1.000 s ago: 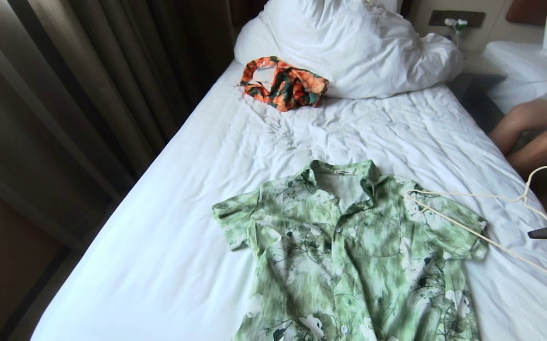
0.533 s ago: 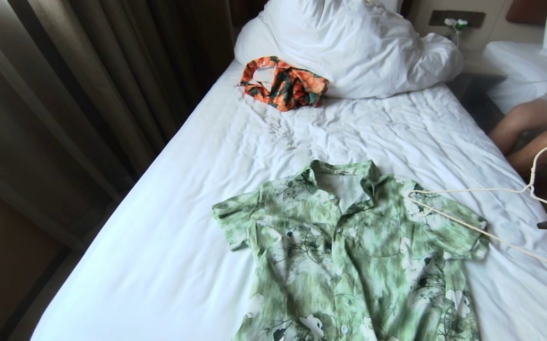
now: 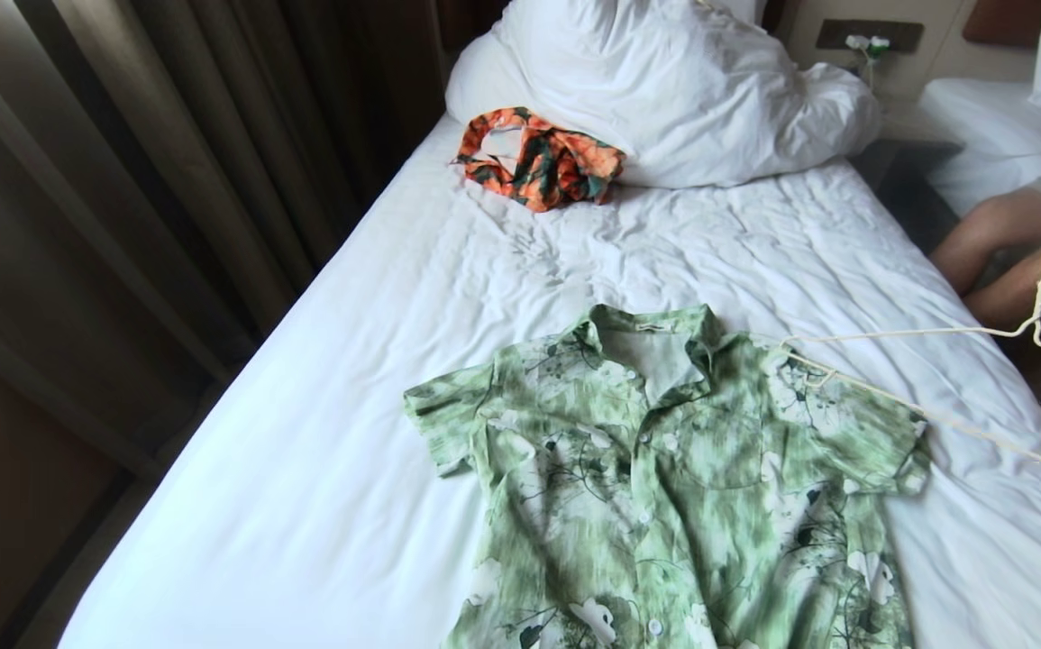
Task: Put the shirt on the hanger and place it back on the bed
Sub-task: Lift the shirt and hanger
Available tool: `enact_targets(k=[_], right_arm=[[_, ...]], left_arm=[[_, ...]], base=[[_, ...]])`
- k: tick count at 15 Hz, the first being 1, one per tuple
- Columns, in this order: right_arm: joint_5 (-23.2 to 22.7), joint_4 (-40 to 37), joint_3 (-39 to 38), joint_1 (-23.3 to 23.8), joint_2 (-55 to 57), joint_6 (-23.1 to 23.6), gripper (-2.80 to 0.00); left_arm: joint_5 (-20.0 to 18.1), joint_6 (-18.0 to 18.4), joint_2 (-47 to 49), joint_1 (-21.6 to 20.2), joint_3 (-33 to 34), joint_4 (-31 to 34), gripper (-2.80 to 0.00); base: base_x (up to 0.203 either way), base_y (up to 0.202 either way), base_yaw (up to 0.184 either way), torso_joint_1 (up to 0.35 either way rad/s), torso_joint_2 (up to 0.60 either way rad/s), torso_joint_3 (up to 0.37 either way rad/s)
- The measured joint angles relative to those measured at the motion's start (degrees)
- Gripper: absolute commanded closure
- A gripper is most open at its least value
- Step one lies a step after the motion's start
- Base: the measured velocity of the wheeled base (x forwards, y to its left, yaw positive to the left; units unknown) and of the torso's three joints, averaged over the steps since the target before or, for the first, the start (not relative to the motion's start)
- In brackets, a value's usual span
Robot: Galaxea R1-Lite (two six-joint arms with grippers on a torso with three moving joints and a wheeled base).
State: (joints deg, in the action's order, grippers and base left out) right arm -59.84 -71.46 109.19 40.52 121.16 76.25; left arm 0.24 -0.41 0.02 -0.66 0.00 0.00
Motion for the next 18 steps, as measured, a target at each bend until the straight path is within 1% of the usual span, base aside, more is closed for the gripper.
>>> enact_targets(k=[2,4,7,9,11,14,17,18], right_arm=[[-1.0,0.0,0.4,-0.8,-1.3,1.6,0.0],[-2.2,-0.2,-0.2,-2.3,-2.8,1.9,0.0],[-5.3,-0.4,-2.6,-5.2,-5.2,2.7,0.0],[-6.0,-0.3,-3.7,-7.3,-6.3,4.7,0.0],[-6.3,-0.1,-3.9,-9.4,-7.0,7.8,0.0],[-6.9,0.6,-3.7,-12.0,-7.9,9.8,0.0],[-11.2,0.8,-4.8,-14.6,-9.5,10.0,0.0],[-11.9,1.5,-5.0,-15.6,-9.9,10.0,0.0]], left_arm=[[0.0,0.0,0.0,0.0,0.0,0.0,0.0],[0.0,0.0,0.0,0.0,0.0,0.0,0.0],[0.0,0.0,0.0,0.0,0.0,0.0,0.0],[0.0,0.0,0.0,0.0,0.0,0.0,0.0],[0.0,0.0,0.0,0.0,0.0,0.0,0.0],[0.0,0.0,0.0,0.0,0.0,0.0,0.0],[0.0,0.0,0.0,0.0,0.0,0.0,0.0],[0.0,0.0,0.0,0.0,0.0,0.0,0.0]], base=[[0.0,0.0,0.0,0.0,0.0,0.0],[0.0,0.0,0.0,0.0,0.0,0.0],[0.0,0.0,0.0,0.0,0.0,0.0],[0.0,0.0,0.0,0.0,0.0,0.0],[0.0,0.0,0.0,0.0,0.0,0.0],[0.0,0.0,0.0,0.0,0.0,0.0],[0.0,0.0,0.0,0.0,0.0,0.0],[0.0,0.0,0.0,0.0,0.0,0.0]])
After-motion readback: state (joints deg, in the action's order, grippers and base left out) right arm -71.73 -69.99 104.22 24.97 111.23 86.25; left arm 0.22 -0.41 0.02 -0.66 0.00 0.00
